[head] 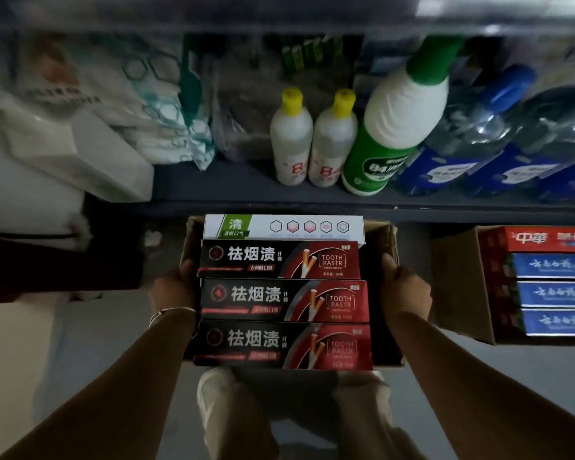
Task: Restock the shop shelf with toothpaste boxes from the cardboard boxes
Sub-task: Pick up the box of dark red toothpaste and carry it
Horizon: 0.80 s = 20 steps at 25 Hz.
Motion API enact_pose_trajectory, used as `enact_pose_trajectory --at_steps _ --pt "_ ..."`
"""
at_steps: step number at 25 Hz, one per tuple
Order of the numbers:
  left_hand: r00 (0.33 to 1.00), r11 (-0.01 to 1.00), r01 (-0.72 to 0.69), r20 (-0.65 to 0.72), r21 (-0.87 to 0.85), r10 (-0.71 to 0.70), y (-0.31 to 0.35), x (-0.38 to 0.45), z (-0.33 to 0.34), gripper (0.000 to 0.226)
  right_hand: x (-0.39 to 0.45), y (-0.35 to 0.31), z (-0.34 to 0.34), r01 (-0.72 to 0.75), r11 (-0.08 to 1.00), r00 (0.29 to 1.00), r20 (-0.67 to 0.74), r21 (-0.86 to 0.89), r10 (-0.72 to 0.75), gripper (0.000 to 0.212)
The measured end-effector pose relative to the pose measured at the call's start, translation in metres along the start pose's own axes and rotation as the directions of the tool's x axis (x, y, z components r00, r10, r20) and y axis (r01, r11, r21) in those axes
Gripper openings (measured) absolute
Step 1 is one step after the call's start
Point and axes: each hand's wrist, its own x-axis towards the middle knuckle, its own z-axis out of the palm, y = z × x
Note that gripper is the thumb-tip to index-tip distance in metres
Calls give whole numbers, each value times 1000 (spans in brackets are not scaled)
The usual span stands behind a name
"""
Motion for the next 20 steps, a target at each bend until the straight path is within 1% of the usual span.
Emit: enact_pose_trajectory --at_steps 5,10,15,18,20 --pt "1000 999 0 -16 33 0 -23 39 57 52 36 23 50 -13 999 1000 12 30 13 46" --pt "999 999 28 -41 -35 -30 -34 64 94 50 66 33 81 23 1000 1000 -18 -10 -24 52" --pt "998 998 46 -32 -32 -47 -35 80 107 50 83 29 90 50 998 998 -25 -48 -51 53" --pt "1000 1000 -1 -3 6 1 -34 76 103 49 81 29 86 39 999 999 35 -31 -38 50" --pt "999 1000 -11 41 15 10 -34 74 99 47 80 28 82 29 998 996 81 -52 -25 50"
